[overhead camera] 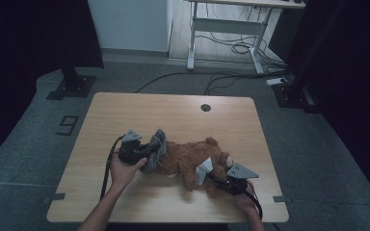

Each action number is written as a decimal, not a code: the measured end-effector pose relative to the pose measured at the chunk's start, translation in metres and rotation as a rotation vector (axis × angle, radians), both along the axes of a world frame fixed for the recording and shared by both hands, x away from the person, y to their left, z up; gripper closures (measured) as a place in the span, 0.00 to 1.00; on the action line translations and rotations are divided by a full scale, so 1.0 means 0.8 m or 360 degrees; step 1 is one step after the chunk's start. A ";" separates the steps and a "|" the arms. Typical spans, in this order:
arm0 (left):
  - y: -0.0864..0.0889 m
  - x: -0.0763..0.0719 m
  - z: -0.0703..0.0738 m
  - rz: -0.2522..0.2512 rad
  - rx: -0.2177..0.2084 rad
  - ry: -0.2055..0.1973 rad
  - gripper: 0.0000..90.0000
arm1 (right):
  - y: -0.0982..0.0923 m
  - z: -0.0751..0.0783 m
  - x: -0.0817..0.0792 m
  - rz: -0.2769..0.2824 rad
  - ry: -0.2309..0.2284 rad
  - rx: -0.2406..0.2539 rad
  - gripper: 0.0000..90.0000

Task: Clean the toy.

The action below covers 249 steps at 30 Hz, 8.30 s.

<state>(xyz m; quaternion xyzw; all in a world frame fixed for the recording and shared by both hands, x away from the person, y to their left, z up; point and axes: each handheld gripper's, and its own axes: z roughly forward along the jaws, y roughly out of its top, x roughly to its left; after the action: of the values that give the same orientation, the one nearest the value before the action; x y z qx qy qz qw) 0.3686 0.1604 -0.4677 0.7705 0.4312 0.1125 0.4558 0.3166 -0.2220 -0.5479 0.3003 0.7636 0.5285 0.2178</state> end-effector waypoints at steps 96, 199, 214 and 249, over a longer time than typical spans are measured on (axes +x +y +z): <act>-0.146 -0.011 0.053 -0.0362 -0.0271 -0.0126 0.84 | 0.040 0.040 0.007 -0.0029 -0.0332 -0.0146 0.61; -0.047 -0.012 0.028 -0.0114 0.0040 -0.0154 0.86 | 0.017 0.001 0.019 0.0059 -0.0037 -0.0137 0.56; 0.026 -0.009 -0.047 0.0071 0.0081 0.0070 0.86 | 0.016 0.000 0.021 0.0046 -0.0030 -0.0133 0.56; -0.096 0.013 0.014 -0.0293 0.0073 0.0038 0.85 | 0.006 0.006 0.017 0.0054 0.0073 -0.0106 0.31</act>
<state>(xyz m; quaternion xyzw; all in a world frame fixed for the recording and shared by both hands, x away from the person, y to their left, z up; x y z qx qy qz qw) 0.3792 0.0838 -0.4567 0.8185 0.3612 0.0707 0.4412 0.3301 -0.2168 -0.5431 0.2918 0.7906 0.4994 0.2012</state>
